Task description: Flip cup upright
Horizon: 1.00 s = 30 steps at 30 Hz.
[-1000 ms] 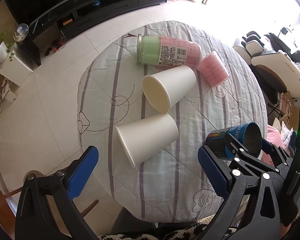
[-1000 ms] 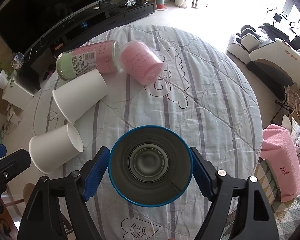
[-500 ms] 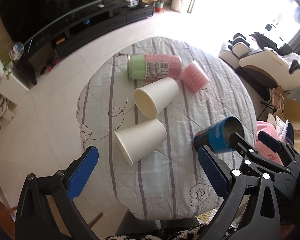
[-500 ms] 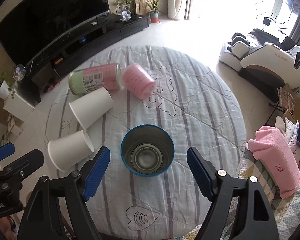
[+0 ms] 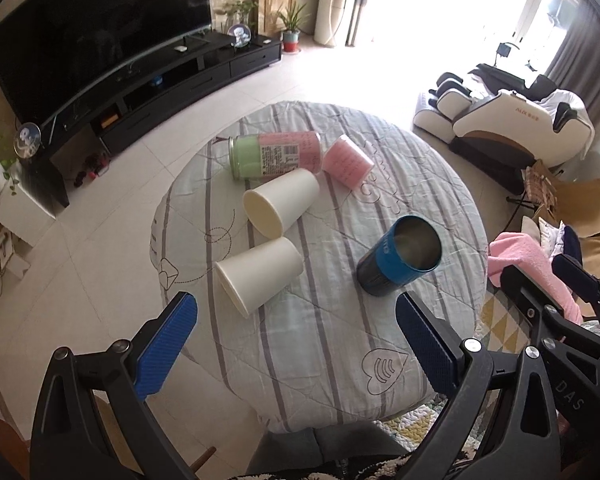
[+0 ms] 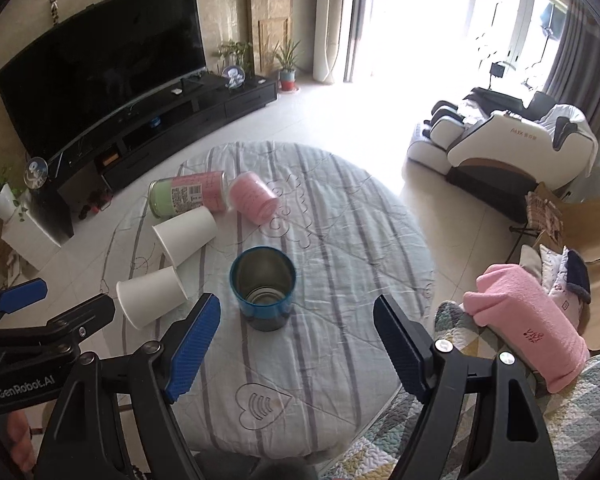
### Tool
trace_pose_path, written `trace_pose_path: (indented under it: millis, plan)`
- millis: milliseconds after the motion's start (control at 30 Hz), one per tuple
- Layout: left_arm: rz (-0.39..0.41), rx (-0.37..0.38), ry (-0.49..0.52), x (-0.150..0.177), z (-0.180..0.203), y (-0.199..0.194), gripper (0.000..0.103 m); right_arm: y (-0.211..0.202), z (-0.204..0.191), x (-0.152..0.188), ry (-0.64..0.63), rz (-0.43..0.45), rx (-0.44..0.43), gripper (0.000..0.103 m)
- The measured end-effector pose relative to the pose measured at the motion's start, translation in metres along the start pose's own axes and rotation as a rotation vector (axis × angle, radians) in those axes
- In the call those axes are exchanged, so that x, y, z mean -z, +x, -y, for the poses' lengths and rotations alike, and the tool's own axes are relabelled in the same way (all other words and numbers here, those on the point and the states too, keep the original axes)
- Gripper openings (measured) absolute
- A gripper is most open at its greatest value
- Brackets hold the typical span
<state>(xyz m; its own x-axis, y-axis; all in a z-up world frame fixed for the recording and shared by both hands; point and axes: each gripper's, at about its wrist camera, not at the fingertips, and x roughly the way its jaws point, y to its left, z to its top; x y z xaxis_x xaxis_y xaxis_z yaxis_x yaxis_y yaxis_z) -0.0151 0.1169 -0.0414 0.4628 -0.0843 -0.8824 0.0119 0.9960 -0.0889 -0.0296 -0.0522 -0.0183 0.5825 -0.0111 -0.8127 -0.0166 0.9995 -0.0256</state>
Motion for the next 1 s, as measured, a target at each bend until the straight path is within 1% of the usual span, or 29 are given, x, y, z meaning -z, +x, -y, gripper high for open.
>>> trace_pose_path:
  millis: [100, 167, 233, 367, 500, 533, 667, 700, 767, 867, 1000]
  plan:
    - [0.055, -0.022, 0.011, 0.004, 0.012, -0.011, 0.101, -0.016, 0.008, 0.007, -0.017, 0.057, 0.02, 0.08]
    - [0.095, -0.024, 0.012, 0.009, 0.02, -0.019, 0.101, -0.025, 0.014, 0.012, -0.022, 0.093, 0.033, 0.08]
    - [0.144, -0.025, 0.025, 0.014, 0.027, -0.029, 0.101, -0.037, 0.02, 0.017, -0.018, 0.142, 0.027, 0.08]
    - [0.262, -0.057, 0.059, 0.027, 0.043, -0.047, 0.101, -0.063, 0.029, 0.026, -0.013, 0.255, 0.014, 0.08]
    - [0.345, -0.056, 0.079, 0.042, 0.054, -0.058, 0.101, -0.08, 0.034, 0.04, -0.002, 0.353, -0.001, 0.08]
    - [0.371, -0.068, 0.088, 0.046, 0.057, -0.06, 0.101, -0.083, 0.035, 0.044, 0.0, 0.376, -0.006, 0.08]
    - [0.492, -0.112, 0.104, 0.062, 0.066, -0.07, 0.101, -0.085, 0.037, 0.058, -0.002, 0.43, -0.018, 0.08]
    - [0.511, -0.11, 0.107, 0.064, 0.066, -0.072, 0.101, -0.085, 0.038, 0.061, 0.0, 0.439, -0.022, 0.08]
    - [0.54, -0.077, 0.113, 0.069, 0.067, -0.075, 0.102, -0.085, 0.041, 0.067, 0.01, 0.466, -0.029, 0.08]
    - [0.553, -0.052, 0.119, 0.074, 0.068, -0.076, 0.103, -0.085, 0.044, 0.075, 0.011, 0.507, 0.005, 0.08]
    - [0.575, -0.039, 0.112, 0.081, 0.068, -0.076, 0.103, -0.083, 0.043, 0.084, 0.007, 0.521, 0.008, 0.081]
